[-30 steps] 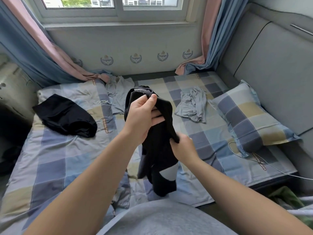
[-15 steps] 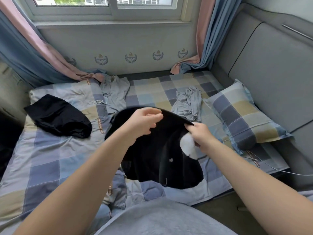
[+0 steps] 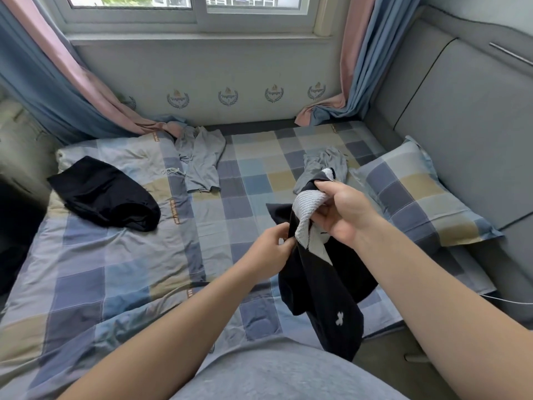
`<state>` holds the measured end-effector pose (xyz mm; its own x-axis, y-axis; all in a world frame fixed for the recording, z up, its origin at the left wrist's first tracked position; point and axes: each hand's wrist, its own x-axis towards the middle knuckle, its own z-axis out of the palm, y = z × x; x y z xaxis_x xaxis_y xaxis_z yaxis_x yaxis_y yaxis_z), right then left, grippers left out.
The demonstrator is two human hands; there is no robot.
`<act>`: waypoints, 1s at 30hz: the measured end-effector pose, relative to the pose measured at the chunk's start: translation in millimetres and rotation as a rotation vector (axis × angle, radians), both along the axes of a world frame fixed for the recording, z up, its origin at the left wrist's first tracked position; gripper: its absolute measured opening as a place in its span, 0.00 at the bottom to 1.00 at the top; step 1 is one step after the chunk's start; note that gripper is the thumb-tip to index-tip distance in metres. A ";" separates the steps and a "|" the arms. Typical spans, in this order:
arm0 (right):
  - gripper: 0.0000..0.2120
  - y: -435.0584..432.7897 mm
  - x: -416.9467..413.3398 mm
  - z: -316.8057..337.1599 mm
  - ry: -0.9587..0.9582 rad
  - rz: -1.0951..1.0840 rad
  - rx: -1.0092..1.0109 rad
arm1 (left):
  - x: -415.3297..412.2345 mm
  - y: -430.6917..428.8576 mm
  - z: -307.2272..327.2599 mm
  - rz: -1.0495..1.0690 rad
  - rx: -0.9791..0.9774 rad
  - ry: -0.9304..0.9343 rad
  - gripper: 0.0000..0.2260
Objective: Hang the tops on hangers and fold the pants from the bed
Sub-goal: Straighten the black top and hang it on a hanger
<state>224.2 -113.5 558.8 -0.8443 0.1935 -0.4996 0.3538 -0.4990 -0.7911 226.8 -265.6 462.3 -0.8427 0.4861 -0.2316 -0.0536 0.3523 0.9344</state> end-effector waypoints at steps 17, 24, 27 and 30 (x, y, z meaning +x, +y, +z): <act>0.33 -26.7 52.7 -94.7 0.072 0.721 0.619 | -12.6 -34.9 70.9 0.332 0.410 -0.150 0.08; 0.11 -50.6 32.4 -98.9 0.164 0.479 0.838 | -21.2 -49.5 81.7 0.465 0.460 -0.136 0.08; 0.13 -36.3 18.0 -87.5 0.078 0.324 0.728 | -30.0 -67.0 64.8 0.568 0.385 -0.116 0.06; 0.12 -25.4 4.7 -71.4 -0.009 0.253 0.650 | -28.1 -76.6 42.3 0.478 0.242 -0.182 0.07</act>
<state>228.9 -138.9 487.4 -0.8993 0.2533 -0.3564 0.4047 0.1733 -0.8979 198.7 -342.1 504.6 -0.9389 0.1179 -0.3234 -0.3227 0.0257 0.9462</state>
